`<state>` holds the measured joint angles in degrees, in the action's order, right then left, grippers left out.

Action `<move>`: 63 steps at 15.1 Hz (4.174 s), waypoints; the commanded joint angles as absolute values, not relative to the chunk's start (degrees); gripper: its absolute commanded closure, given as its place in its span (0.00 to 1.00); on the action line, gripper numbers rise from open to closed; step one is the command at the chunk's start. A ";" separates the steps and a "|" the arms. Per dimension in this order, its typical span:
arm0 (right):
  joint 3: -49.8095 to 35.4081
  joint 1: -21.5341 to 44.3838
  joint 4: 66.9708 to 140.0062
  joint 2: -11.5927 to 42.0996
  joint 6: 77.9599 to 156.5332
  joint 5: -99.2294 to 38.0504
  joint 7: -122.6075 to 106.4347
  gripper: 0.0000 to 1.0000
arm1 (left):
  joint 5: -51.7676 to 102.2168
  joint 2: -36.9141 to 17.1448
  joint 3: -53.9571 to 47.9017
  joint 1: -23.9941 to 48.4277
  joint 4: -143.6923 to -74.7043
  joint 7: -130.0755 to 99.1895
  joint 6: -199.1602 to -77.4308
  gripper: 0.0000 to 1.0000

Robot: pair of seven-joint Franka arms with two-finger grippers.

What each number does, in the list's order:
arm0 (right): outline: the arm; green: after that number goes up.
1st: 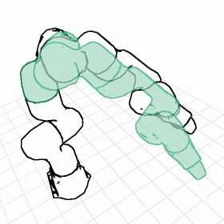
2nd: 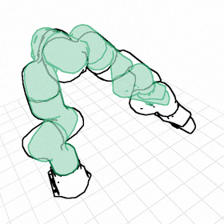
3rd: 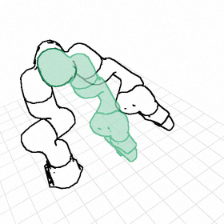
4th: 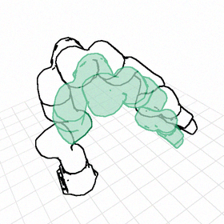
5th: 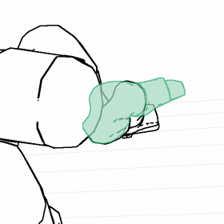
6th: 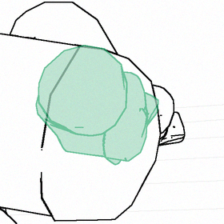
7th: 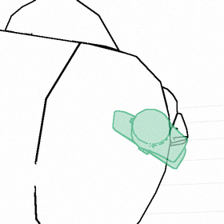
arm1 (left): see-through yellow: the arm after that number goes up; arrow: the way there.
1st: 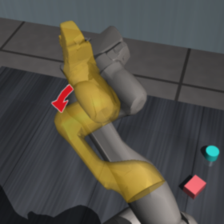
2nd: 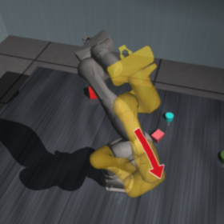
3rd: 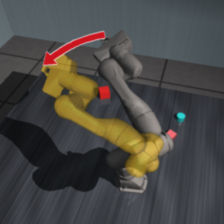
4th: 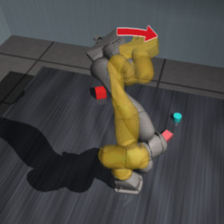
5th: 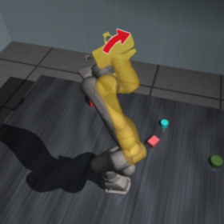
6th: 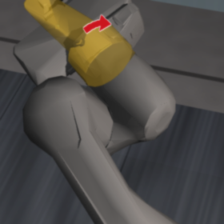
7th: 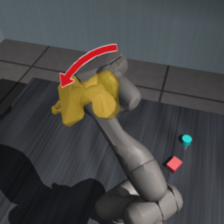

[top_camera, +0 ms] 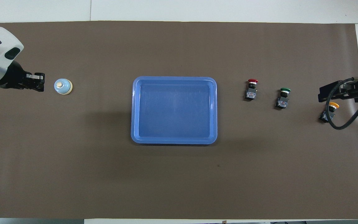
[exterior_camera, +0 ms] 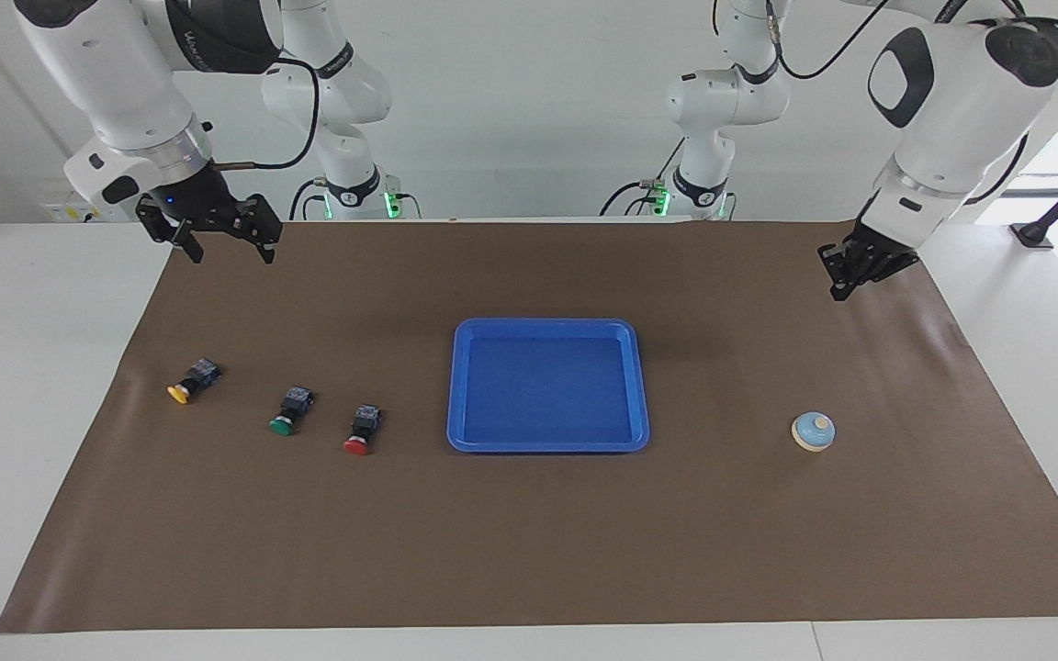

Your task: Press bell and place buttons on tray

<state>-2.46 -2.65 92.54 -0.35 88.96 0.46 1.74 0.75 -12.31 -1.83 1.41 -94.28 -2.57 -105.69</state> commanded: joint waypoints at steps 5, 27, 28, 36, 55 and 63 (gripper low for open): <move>-2.99 -3.34 93.16 -1.23 88.42 0.97 2.55 0.00 | 0.44 -17.04 -1.93 -0.62 -101.60 -2.46 -119.79 1.00; -2.99 -3.34 93.25 -1.23 88.42 0.88 2.55 0.00 | -1.85 -22.67 -1.85 -2.02 -101.09 -2.11 -128.23 1.00; -2.99 -3.34 93.16 -1.23 88.42 0.97 2.55 0.00 | -1.85 -23.28 -1.85 -2.02 -100.73 -2.02 -128.23 1.00; -2.99 -3.34 93.16 -1.32 88.42 0.97 2.55 0.00 | -1.93 -23.56 -1.85 -2.11 -102.66 -2.02 -130.70 1.00; -2.99 -3.34 93.16 -1.32 88.42 0.88 2.55 0.00 | -0.88 5.10 -2.55 -0.45 -100.20 -2.11 -94.23 0.00; -2.99 -3.34 93.16 -1.32 88.42 0.97 2.55 0.00 | 1.93 4.39 -2.46 0.88 -98.26 -2.11 -91.68 0.00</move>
